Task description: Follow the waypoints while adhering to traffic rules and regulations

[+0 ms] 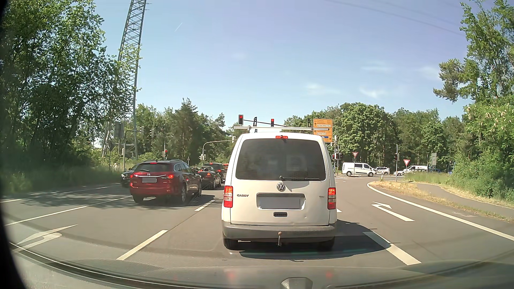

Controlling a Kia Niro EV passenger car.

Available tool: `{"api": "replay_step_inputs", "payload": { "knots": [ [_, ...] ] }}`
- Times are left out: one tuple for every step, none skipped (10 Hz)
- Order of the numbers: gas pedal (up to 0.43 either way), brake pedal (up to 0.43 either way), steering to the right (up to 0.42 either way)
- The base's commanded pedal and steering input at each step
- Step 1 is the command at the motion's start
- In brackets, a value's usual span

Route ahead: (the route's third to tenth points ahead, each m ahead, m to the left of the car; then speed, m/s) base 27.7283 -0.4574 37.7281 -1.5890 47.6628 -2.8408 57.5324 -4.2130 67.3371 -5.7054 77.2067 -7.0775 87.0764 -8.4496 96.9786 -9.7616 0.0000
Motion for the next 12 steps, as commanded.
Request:
{"api": "replay_step_inputs", "payload": {
  "knots": [
    [0.000, 0.250, 0.007],
    [0.000, 0.250, 0.007],
    [0.000, 0.250, 0.007],
    [0.000, 0.250, 0.007],
    [0.000, 0.250, 0.007],
    [0.000, 0.250, 0.007],
    [0.000, 0.250, 0.007],
    [0.000, 0.256, 0.007],
    [0.000, 0.250, 0.007],
    [0.000, 0.250, 0.007],
    [0.000, 0.250, 0.007],
    [0.000, 0.250, 0.006]
  ]
}}
